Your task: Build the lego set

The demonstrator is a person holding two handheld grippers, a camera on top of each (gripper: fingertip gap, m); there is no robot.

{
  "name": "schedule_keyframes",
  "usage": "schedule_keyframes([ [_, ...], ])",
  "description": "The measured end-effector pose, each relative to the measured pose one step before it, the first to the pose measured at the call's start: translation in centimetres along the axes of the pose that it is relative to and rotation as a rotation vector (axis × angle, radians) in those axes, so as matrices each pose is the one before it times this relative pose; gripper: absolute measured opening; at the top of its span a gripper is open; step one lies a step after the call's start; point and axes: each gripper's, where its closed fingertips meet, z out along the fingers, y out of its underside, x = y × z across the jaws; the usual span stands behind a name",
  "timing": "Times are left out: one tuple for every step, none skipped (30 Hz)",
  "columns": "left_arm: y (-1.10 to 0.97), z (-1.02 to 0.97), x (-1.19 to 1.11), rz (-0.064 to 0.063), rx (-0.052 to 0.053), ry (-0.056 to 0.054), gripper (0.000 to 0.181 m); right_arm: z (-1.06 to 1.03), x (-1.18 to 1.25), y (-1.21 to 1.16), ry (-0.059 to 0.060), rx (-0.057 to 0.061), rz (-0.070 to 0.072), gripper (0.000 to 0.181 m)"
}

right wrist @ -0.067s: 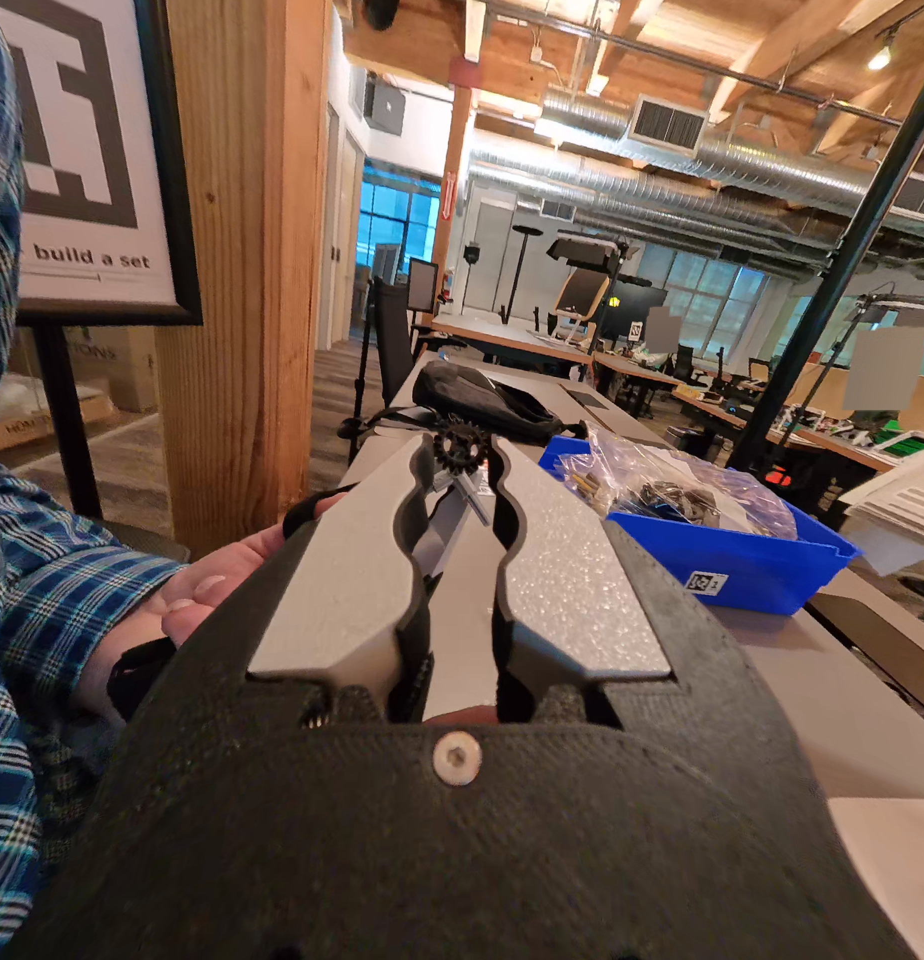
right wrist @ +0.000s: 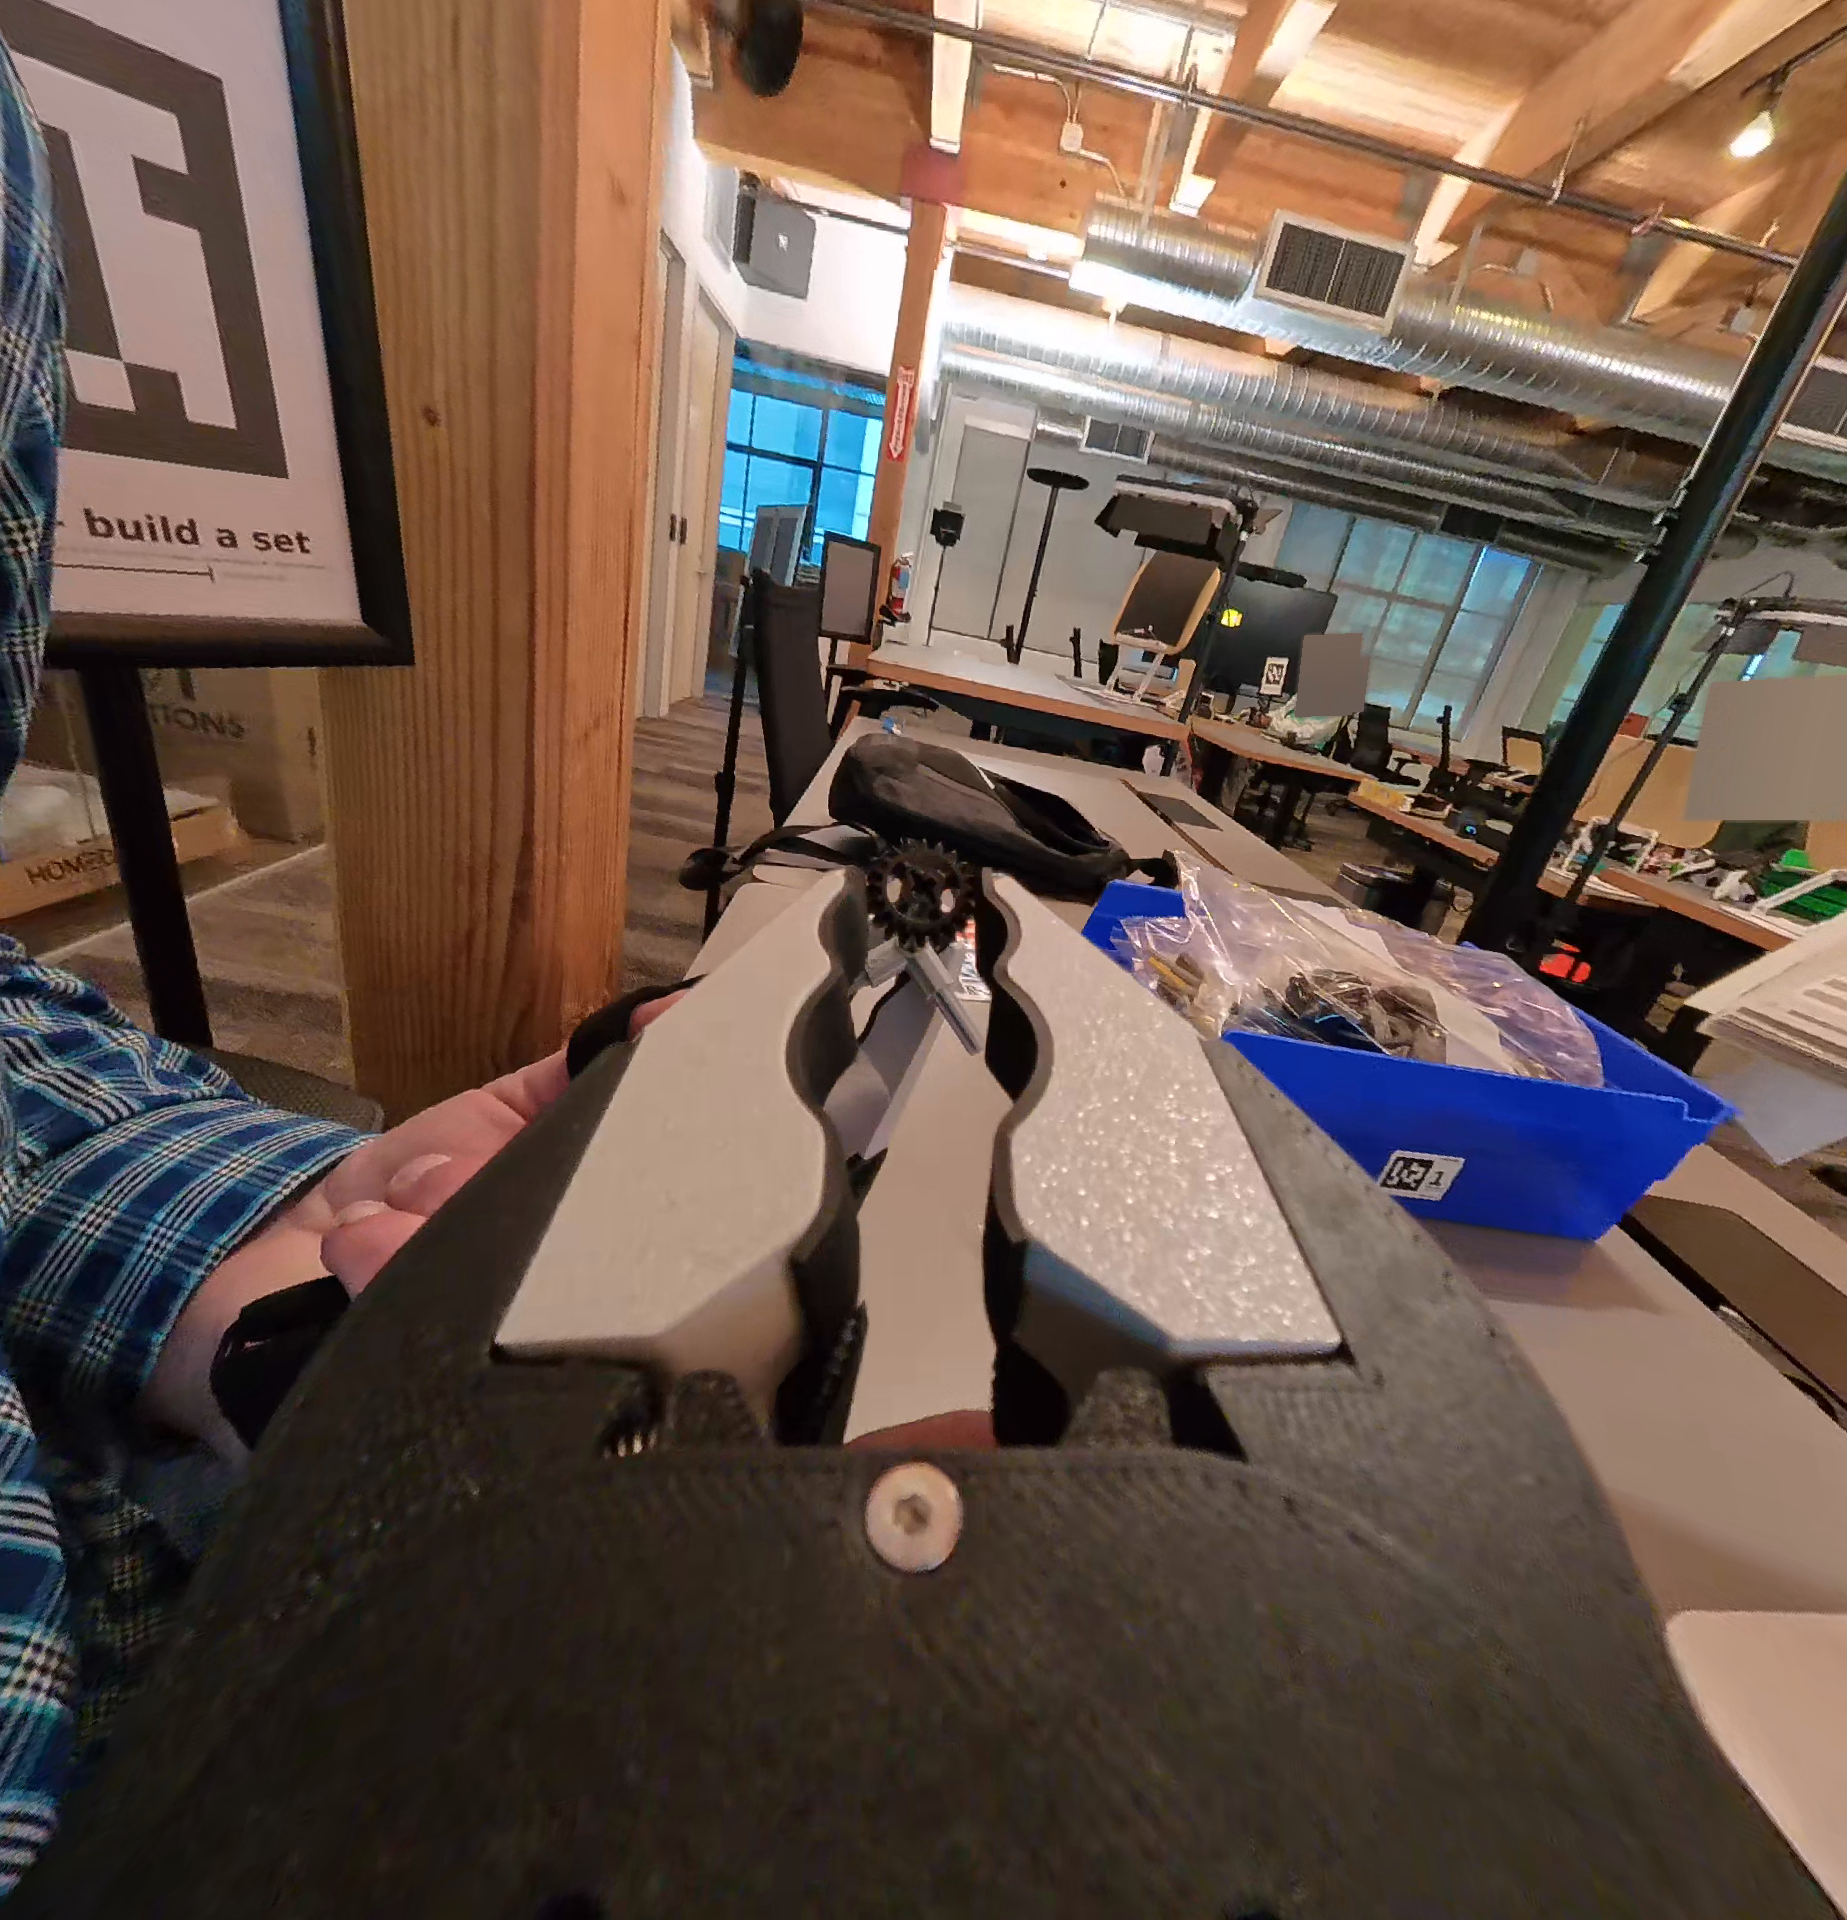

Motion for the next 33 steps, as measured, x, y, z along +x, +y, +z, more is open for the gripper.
schedule_keyframes([
  [0.002, -0.001, 0.002, -0.0038, -0.0011, 0.0041, 0.001, 0.007, -0.030, -0.036, -0.0070, 0.0116, 0.0089, 0.018],
  [-0.006, 0.050, 0.083, -0.0046, 0.0007, 0.0034, 0.002, -0.002, 0.006, -0.064, -0.0067, 0.0159, 0.0132, 0.018],
  [-0.015, -0.043, 0.031, -0.0028, 0.0026, 0.0009, 0.002, 0.013, 0.020, 0.000, -0.0053, 0.0101, 0.0100, 0.017],
  [-0.021, -0.025, -0.021, -0.0007, 0.0012, -0.0003, 0.002, 0.024, 0.016, 0.034, -0.0036, 0.0064, 0.0110, 0.017],
  [-0.105, -0.141, 0.088, 0.0000, 0.0004, 0.0011, 0.002, 0.023, -0.019, 0.006, -0.0042, 0.0099, 0.0127, 0.018],
  [0.057, 0.099, -0.019, 0.0047, 0.0001, -0.0006, 0.002, 0.013, -0.024, -0.026, -0.0001, 0.0120, 0.0064, 0.018],
  [-0.046, -0.023, 0.042, 0.0012, 0.0015, -0.0004, 0.002, 0.024, -0.011, 0.022, 0.0014, 0.0055, 0.0040, 0.018],
  [0.041, 0.052, -0.091, -0.0041, 0.0012, 0.0010, 0.002, 0.031, -0.035, 0.003, -0.0002, 0.0030, -0.0045, 0.018],
  [-0.042, -0.074, -0.004, -0.0025, 0.0014, 0.0008, 0.002, 0.003, 0.028, 0.003, 0.0003, 0.0029, -0.0074, 0.017],
  [0.027, 0.042, -0.063, -0.0015, -0.0013, -0.0008, 0.002, -0.018, 0.007, -0.026, -0.0033, 0.0036, -0.0034, 0.017],
  [-0.023, -0.041, 0.041, 0.0000, -0.0024, -0.0018, 0.002, -0.012, 0.033, -0.011, -0.0023, 0.0002, -0.0052, 0.017],
  [-0.087, -0.081, 0.029, -0.0005, -0.0016, -0.0018, 0.002, -0.006, -0.010, -0.012, 0.0009, -0.0035, -0.0244, 0.017],
  [-0.064, -0.030, 0.004, -0.0033, 0.0014, 0.0017, 0.002, 0.038, -0.049, 0.041, 0.0019, -0.0090, -0.0300, 0.018],
  [0.044, -0.013, 0.004, -0.0017, -0.0001, -0.0001, 0.002, 0.022, -0.013, -0.005, -0.0021, -0.0058, -0.0190, 0.018],
  [0.004, 0.021, -0.037, -0.0047, 0.0010, 0.0007, 0.001, 0.012, 0.017, 0.029, -0.0028, -0.0045, -0.0206, 0.017],
  [-0.019, -0.025, -0.085, -0.0028, 0.0020, -0.0023, 0.001, 0.010, 0.040, 0.070, -0.0009, -0.0067, -0.0258, 0.017],
  [-0.073, -0.128, 0.022, -0.0019, -0.0001, 0.0002, 0.001, 0.019, 0.013, 0.007, -0.0029, -0.0029, -0.0172, 0.018],
  [0.032, 0.048, 0.010, -0.0029, -0.0029, 0.0042, 0.001, -0.013, -0.020, -0.097, -0.0067, 0.0088, 0.0045, 0.017],
  [0.092, 0.092, 0.025, 0.0000, -0.0004, 0.0015, 0.001, -0.008, -0.007, -0.084, 0.0028, 0.0088, -0.0076, 0.017],
  [-0.079, 0.008, -0.088, -0.0007, 0.0031, -0.0006, 0.001, 0.060, 0.038, 0.068, 0.0093, -0.0052, -0.0094, 0.017],
  [-0.073, -0.134, -0.047, 0.0008, 0.0025, -0.0017, 0.002, 0.069, 0.061, 0.090, 0.0113, -0.0047, 0.0085, 0.017],
  [-0.045, 0.019, -0.028, 0.0009, 0.0035, -0.0021, 0.002, 0.031, 0.039, 0.022, 0.0210, 0.0020, -0.0026, 0.017],
  [0.012, 0.017, 0.027, 0.0003, 0.0012, 0.0008, 0.002, 0.016, -0.012, 0.018, 0.0207, -0.0004, -0.0079, 0.017],
  [-0.038, -0.044, -0.062, 0.0027, 0.0014, -0.0040, 0.001, -0.018, 0.073, 0.073, 0.0198, -0.0025, 0.0067, 0.018],
  [-0.008, -0.011, -0.064, 0.0018, -0.0001, -0.0036, 0.001, -0.048, 0.065, 0.059, 0.0126, 0.0036, 0.0208, 0.017],
  [-0.015, -0.034, -0.121, 0.0008, 0.0004, -0.0058, 0.001, -0.067, 0.110, 0.091, 0.0151, 0.0005, 0.0188, 0.017],
  [-0.010, -0.042, -0.086, 0.0000, 0.0009, -0.0035, 0.001, -0.034, 0.037, 0.055, 0.0194, -0.0021, -0.0044, 0.017],
  [0.007, -0.036, -0.005, -0.0005, 0.0002, 0.0007, 0.001, -0.001, -0.073, 0.010, 0.0110, -0.0008, 0.0001, 0.017],
  [-0.003, -0.009, 0.009, 0.0015, -0.0004, -0.0006, 0.001, 0.003, 0.009, 0.001, 0.0080, 0.0009, 0.0111, 0.018],
  [-0.044, -0.012, 0.005, 0.0021, 0.0014, -0.0013, 0.001, 0.023, -0.016, 0.025, 0.0053, -0.0005, -0.0006, 0.018],
  [-0.080, -0.062, -0.017, 0.0012, 0.0025, -0.0020, 0.001, 0.055, -0.030, 0.069, -0.0021, -0.0089, -0.0016, 0.018],
  [0.047, -0.027, 0.011, 0.0062, -0.0063, -0.0025, 0.001, 0.012, 0.007, -0.044, -0.0100, -0.0021, 0.0150, 0.018],
  [0.009, 0.034, 0.005, 0.0069, -0.0021, -0.0054, 0.001, -0.008, 0.073, -0.004, -0.0069, -0.0044, 0.0056, 0.018],
])
